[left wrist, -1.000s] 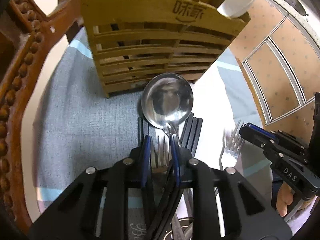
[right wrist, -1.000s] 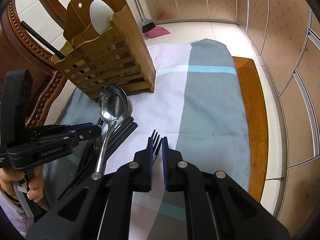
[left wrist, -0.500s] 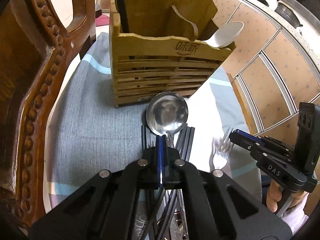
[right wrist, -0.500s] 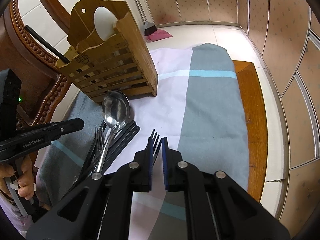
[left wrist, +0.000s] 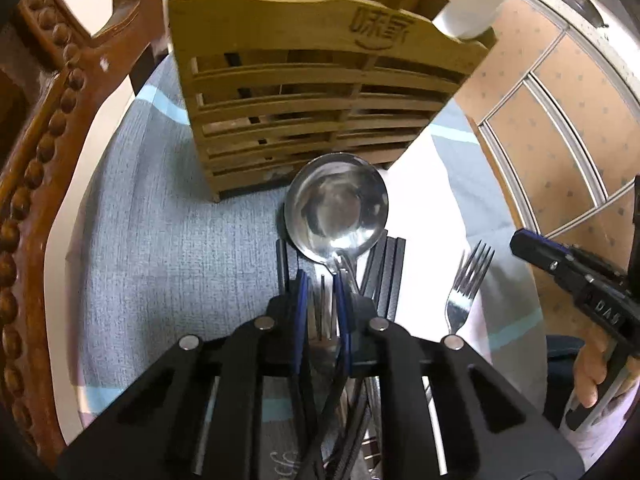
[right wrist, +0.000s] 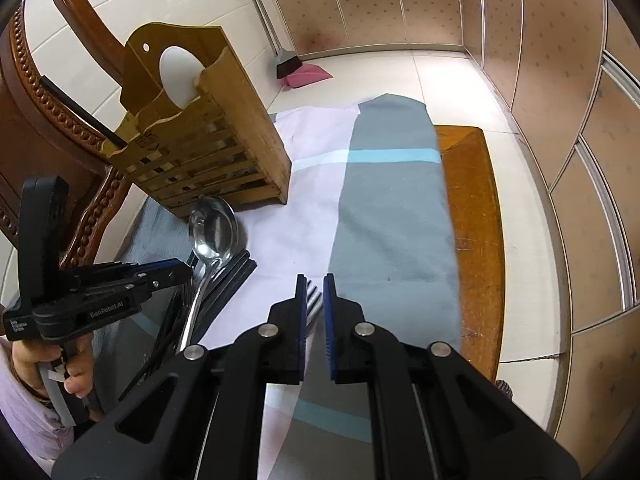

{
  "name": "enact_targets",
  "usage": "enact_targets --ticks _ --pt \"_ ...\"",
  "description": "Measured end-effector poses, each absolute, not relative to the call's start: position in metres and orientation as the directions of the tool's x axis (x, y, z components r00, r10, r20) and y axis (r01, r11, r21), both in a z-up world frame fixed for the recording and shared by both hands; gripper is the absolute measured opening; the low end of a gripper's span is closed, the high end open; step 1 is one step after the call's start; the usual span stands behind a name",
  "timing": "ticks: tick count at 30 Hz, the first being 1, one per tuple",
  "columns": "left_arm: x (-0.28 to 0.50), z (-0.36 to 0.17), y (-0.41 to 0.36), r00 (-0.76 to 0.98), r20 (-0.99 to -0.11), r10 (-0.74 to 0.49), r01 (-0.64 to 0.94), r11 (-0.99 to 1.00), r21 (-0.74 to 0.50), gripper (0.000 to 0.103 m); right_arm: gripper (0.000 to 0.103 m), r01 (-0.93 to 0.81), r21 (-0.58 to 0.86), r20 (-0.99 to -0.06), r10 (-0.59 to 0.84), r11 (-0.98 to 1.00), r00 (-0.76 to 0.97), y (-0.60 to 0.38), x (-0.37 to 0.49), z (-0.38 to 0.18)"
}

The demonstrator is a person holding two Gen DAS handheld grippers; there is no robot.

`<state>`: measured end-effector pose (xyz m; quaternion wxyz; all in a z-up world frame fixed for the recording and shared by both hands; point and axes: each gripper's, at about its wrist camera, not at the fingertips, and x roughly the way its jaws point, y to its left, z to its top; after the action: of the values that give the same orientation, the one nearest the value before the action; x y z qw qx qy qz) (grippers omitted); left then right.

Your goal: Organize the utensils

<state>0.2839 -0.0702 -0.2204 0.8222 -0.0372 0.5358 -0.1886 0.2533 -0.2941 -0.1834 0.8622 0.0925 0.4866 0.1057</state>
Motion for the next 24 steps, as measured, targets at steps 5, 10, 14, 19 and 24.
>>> enact_targets --ticks 5,10,14,19,24 --pt "0.282 -0.218 -0.067 0.358 -0.866 -0.351 0.267 0.927 -0.265 0.013 0.019 -0.086 0.277 -0.839 0.285 0.957 0.464 -0.295 0.257 -0.194" --pt "0.279 -0.211 -0.056 0.368 -0.858 -0.359 0.252 0.927 -0.279 0.004 0.036 -0.084 0.362 -0.827 0.361 0.929 0.432 -0.299 0.261 -0.202" --pt "0.276 -0.198 -0.049 0.394 -0.831 -0.393 0.253 0.915 -0.313 0.000 0.036 -0.101 0.382 -0.828 0.389 0.919 0.405 -0.294 0.263 -0.213" --pt "0.275 -0.197 -0.047 0.396 -0.830 -0.393 0.249 0.916 -0.315 0.000 0.009 -0.125 0.385 -0.828 0.402 0.915 0.391 -0.286 0.262 -0.217" --pt "0.276 -0.198 -0.044 0.396 -0.841 -0.368 0.238 0.926 -0.293 0.000 0.006 -0.135 0.427 -0.787 0.441 0.894 0.432 -0.287 0.259 -0.207"
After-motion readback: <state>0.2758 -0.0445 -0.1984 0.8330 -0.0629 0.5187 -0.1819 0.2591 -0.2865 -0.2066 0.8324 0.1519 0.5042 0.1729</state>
